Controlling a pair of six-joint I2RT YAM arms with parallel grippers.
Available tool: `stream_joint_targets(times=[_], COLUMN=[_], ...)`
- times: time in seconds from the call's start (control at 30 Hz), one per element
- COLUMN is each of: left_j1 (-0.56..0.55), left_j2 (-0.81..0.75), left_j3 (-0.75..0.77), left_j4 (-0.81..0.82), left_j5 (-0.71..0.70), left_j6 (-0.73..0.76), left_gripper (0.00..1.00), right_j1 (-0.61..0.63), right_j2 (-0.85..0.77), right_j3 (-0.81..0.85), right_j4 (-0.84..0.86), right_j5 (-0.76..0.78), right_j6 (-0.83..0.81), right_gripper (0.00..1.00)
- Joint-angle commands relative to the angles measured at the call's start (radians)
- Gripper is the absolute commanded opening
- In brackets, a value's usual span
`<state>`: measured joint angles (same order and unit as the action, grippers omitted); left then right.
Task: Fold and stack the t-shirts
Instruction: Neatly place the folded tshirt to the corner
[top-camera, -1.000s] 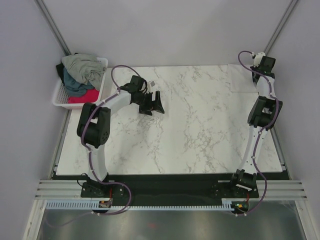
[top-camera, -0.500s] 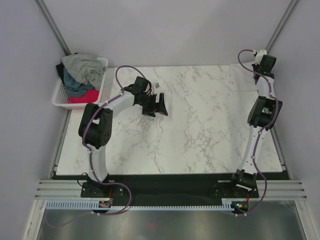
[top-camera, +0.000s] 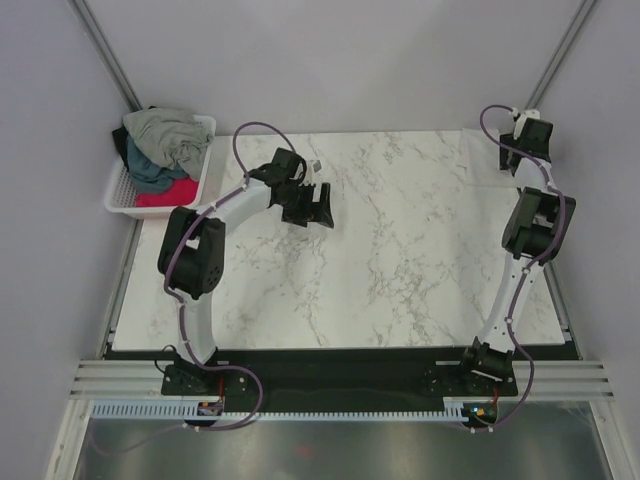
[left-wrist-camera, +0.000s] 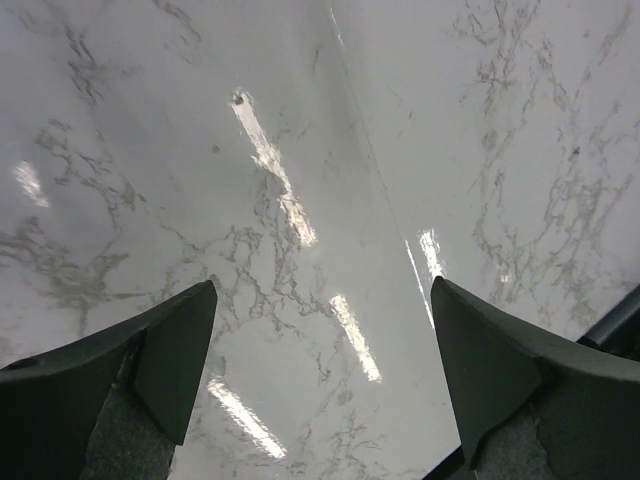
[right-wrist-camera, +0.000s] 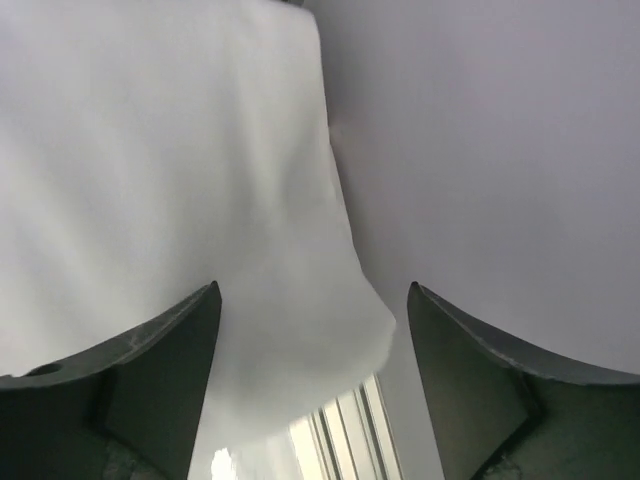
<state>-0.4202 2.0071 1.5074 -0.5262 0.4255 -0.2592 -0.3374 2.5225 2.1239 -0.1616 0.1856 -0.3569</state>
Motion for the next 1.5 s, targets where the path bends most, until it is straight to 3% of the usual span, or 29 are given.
stream_joint_targets(times=[0.0, 0.1, 0.27, 0.4, 0.5, 0.53, 0.6, 0.63, 0.77, 0.9, 1.17, 1.27, 1.47], left_j1=[-0.022, -0.022, -0.022, -0.02, -0.019, -0.019, -0.019, -0.017, 0.023, 0.063, 0.07, 0.075, 0.103], left_j2=[-0.068, -0.062, -0.091, -0.171, -0.27, -0.316, -0.363, -0.381, -0.47, -0.525, -0.669, -0.72, -0.784], left_j3=[0.167, 0.291, 0.376, 0.332, 0.269, 0.257, 0.222, 0.212, 0.188, 0.226, 0.102, 0.076, 0.022], left_j4=[0.005, -0.006, -0.008, -0.02, -0.018, -0.02, -0.015, -0.011, -0.02, -0.093, -0.132, -0.136, -0.132], left_j5=[-0.143, -0.201, -0.248, -0.226, -0.24, -0.293, -0.422, -0.456, -0.502, -0.447, -0.381, -0.422, -0.493], left_j6=[0.165, 0.245, 0.291, 0.268, 0.268, 0.279, 0.324, 0.342, 0.403, 0.335, 0.268, 0.273, 0.268], left_gripper=[0.96, 0.96, 0.97, 0.97, 0.97, 0.96, 0.97, 0.97, 1.0, 1.0, 1.0, 1.0, 1.0], right_j1=[-0.002, 0.004, 0.02, 0.02, 0.021, 0.021, 0.021, 0.021, 0.021, 0.021, 0.023, 0.023, 0.023], right_j2=[-0.337, -0.488, -0.652, -0.767, -0.812, -0.82, -0.85, -0.867, -0.973, -1.108, -1.22, -1.246, -1.314], right_j3=[-0.099, -0.176, -0.223, -0.251, -0.301, -0.37, -0.448, -0.52, -0.572, -0.55, -0.541, -0.539, -0.558], right_j4=[0.074, 0.045, -0.039, -0.223, -0.37, -0.395, -0.43, -0.435, -0.432, -0.417, -0.631, -0.687, -0.701], right_j5=[-0.076, -0.178, -0.233, -0.418, -0.668, -0.775, -0.869, -0.891, -0.856, -0.786, -0.588, -0.491, -0.501], right_j6=[0.124, 0.19, 0.257, 0.329, 0.476, 0.548, 0.567, 0.541, 0.478, 0.464, 0.446, 0.475, 0.483], right_gripper=[0.84, 0.86, 0.87, 0.87, 0.88, 0.88, 0.98, 0.98, 0.98, 0.98, 0.98, 0.98, 0.98])
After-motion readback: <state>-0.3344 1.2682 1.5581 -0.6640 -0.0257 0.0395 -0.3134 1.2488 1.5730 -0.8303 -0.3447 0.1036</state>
